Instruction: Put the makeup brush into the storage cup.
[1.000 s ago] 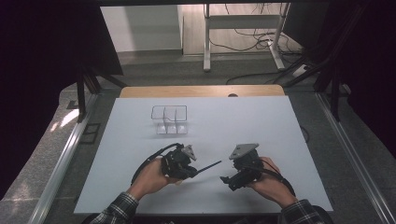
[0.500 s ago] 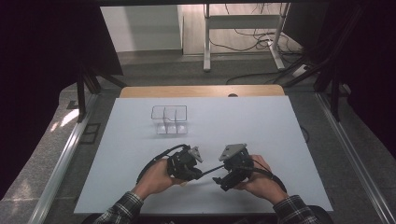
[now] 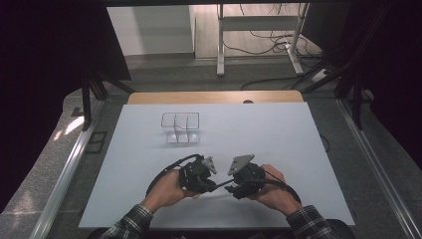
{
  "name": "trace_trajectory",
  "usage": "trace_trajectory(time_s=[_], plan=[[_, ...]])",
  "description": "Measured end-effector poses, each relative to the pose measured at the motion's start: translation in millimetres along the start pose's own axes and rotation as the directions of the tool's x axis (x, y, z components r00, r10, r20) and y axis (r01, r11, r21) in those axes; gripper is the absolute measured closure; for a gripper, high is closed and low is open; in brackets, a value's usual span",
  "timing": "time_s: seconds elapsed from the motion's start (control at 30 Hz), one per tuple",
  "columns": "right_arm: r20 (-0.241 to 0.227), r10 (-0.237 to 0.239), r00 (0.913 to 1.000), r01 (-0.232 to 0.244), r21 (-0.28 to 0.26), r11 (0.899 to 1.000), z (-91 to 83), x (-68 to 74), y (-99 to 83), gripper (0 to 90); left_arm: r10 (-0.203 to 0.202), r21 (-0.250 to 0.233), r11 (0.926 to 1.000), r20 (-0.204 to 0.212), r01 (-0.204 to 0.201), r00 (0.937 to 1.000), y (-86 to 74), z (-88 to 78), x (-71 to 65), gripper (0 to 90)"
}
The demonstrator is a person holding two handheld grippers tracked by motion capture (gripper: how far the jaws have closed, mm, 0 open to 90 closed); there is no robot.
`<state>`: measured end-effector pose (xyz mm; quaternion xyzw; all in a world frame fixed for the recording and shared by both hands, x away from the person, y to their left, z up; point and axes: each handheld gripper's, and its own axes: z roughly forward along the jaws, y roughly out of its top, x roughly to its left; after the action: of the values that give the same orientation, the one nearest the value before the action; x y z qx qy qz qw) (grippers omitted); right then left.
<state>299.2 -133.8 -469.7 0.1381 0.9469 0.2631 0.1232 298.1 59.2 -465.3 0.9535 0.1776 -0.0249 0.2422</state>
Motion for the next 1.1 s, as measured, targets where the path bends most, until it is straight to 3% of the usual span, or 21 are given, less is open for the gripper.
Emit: trace_trajectory(time_s=[0.37, 0.43, 0.47, 0.5, 0.53, 0.57, 0.6, 0.63, 0.7, 0.73, 0.77, 0.8, 0.83, 0.97, 1.1], plan=[[-0.016, -0.079, 0.9967, 0.08, 0.039, 0.996, 4.0, 2.0, 1.9, 62.7, 0.002, 0.01, 0.9999, 0.009, -0.003, 1.0, -0.6, 2.4, -0.1, 82.0], [-0.043, -0.095, 0.9945, 0.098, 0.07, 0.993, 4.1, 3.1, 1.6, 71.7, 0.002, 0.004, 1.0, -0.027, -0.002, 0.9996, -1.7, 1.5, 0.4, 80.6], [-0.06, -0.099, 0.9933, 0.103, 0.081, 0.991, 3.8, 3.5, 1.1, 76.9, -0.006, -0.008, 0.9999, -0.054, 0.006, 0.9985, -2.3, -0.1, 1.4, 77.8], [-0.141, -0.075, 0.9871, 0.086, 0.074, 0.994, 2.6, 2.7, 1.8, 84.9, -0.032, -0.054, 0.9982, -0.078, 0.028, 0.9964, -3.4, -4.9, 4.6, 66.3], [-0.155, -0.054, 0.9864, 0.064, 0.064, 0.996, 1.7, 3.2, 3.3, 85.2, -0.032, -0.054, 0.9982, -0.078, 0.028, 0.9964, -3.4, -4.9, 4.6, 62.0], [-0.136, -0.05, 0.9894, 0.06, 0.072, 0.996, 0.7, 3.2, 4.6, 85.3, -0.039, -0.069, 0.997, -0.078, 0.034, 0.9962, -4.0, -6.9, 5.4, 54.9], [-0.136, -0.05, 0.9894, 0.06, 0.072, 0.996, 0.7, 3.2, 4.6, 85.3, -0.035, -0.082, 0.9962, -0.097, 0.027, 0.9946, -4.6, -8.0, 5.1, 54.9], [-0.132, -0.052, 0.9898, 0.063, 0.081, 0.995, -0.2, 2.5, 4.6, 85.3, -0.031, -0.086, 0.9961, -0.125, 0.02, 0.9917, -4.9, -8.8, 4.6, 47.4], [-0.127, -0.016, 0.9918, 0.028, 0.091, 0.995, 0.2, -2.2, 1.1, 85.3, -0.037, -0.094, 0.9953, -0.139, 0.024, 0.9895, -5.1, -9.9, 5.5, 33.7], [-0.127, -0.016, 0.9918, 0.028, 0.091, 0.995, 0.2, -2.2, 1.1, 85.3, -0.043, -0.103, 0.9943, -0.147, 0.028, 0.9882, -5.3, -10.6, 6.0, 33.7], [-0.127, -0.001, 0.9919, 0.012, 0.091, 0.996, 0.1, -3.6, 0.0, 85.3, -0.047, -0.112, 0.9933, -0.155, 0.03, 0.9868, -5.5, -11.1, 6.5, 25.3], [-0.126, 0.003, 0.992, 0.009, 0.09, 0.996, -0.2, -3.9, -0.1, 85.3, -0.054, -0.121, 0.9921, -0.176, 0.033, 0.9828, -6.2, -12.5, 7.1, 20.8], [-0.126, 0.003, 0.992, 0.009, 0.09, 0.996, -0.2, -3.9, -0.1, 85.3, -0.054, -0.121, 0.9921, -0.176, 0.033, 0.9828, -6.2, -12.5, 7.1, 17.2], [-0.111, 0.013, 0.9937, -0.002, 0.095, 0.995, -1.1, -4.2, -0.1, 85.3, -0.052, -0.1, 0.9944, -0.189, 0.034, 0.9805, -9.4, -15.5, 8.0, 7.6], [-0.089, 0.039, 0.9952, -0.031, 0.095, 0.995, -2.1, -7.5, -2.3, 85.2, -0.081, -0.108, 0.9923, -0.185, 0.062, 0.9794, -13.5, -17.3, 11.3, 3.6]])
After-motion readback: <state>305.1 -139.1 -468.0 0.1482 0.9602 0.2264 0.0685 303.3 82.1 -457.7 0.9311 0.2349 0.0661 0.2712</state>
